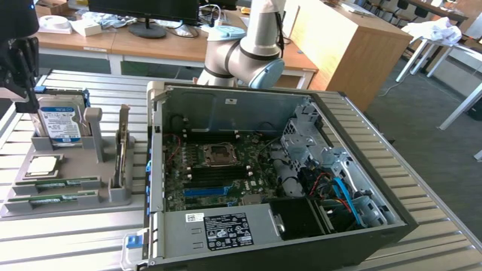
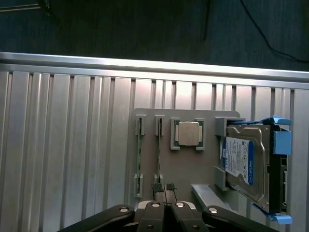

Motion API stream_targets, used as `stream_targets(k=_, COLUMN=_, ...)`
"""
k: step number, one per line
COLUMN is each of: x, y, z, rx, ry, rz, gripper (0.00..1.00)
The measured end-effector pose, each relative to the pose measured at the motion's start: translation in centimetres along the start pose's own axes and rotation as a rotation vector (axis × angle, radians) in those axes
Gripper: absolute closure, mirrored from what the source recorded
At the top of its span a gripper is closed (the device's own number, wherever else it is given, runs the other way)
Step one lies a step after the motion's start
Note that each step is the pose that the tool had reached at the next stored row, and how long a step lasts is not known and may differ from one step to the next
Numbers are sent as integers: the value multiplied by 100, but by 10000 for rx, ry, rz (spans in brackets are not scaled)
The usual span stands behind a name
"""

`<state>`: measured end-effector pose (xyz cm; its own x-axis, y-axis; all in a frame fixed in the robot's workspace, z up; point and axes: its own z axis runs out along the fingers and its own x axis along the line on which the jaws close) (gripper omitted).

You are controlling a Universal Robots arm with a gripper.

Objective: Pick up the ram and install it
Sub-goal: 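Pick up the ram and move it above insertion slot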

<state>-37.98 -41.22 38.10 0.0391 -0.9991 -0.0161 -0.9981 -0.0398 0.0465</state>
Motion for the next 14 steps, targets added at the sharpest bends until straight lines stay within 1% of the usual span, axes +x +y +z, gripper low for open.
stream_targets(k=5, x=6, y=-11, z=0, rx=-2, ry=5, rz=-88, gripper=90)
stream_targets(k=14, x=6, y=-12, z=0, rx=-2, ry=5, rz=-97, gripper=90)
